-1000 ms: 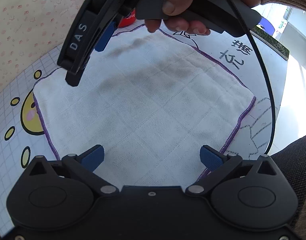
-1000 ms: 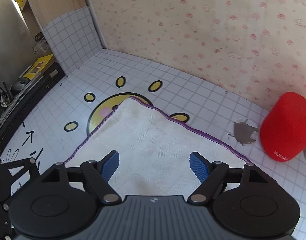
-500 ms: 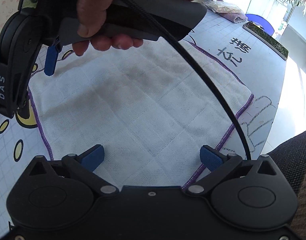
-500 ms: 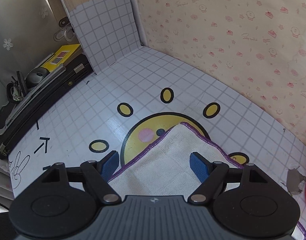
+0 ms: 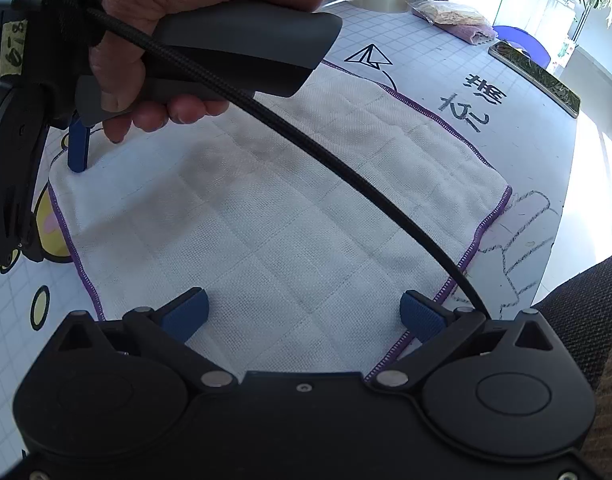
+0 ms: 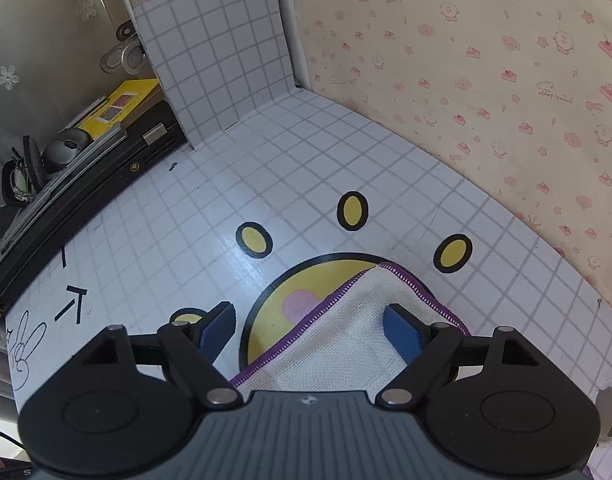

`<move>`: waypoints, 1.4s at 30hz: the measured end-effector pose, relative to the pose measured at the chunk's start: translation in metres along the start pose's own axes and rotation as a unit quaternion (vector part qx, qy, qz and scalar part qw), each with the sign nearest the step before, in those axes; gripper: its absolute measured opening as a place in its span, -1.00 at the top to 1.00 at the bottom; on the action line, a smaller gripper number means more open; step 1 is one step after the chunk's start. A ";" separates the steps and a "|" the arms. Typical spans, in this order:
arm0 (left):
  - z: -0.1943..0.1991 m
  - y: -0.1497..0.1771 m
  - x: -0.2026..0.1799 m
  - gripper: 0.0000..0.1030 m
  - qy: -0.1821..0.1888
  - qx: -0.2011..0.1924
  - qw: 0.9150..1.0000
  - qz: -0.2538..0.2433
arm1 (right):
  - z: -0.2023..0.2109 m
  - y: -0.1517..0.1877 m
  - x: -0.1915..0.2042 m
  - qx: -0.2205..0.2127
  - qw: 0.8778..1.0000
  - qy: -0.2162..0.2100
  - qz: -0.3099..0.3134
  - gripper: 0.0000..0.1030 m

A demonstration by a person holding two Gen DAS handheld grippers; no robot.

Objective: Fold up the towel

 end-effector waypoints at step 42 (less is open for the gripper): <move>0.004 0.009 0.008 -1.00 -0.036 0.014 0.998 0.053 | 0.108 0.158 -0.060 -0.015 0.988 0.106 -0.109 -0.83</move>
Point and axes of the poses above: each gripper's, at about its wrist camera, not at the fingertips, and z roughly against the way its jaws point, x to its left, y to its underside, the point moved 4 cm from there along -z, roughly the way its jaws point, and after that the axes turned 1 degree about -z, right-handed, at the moved point
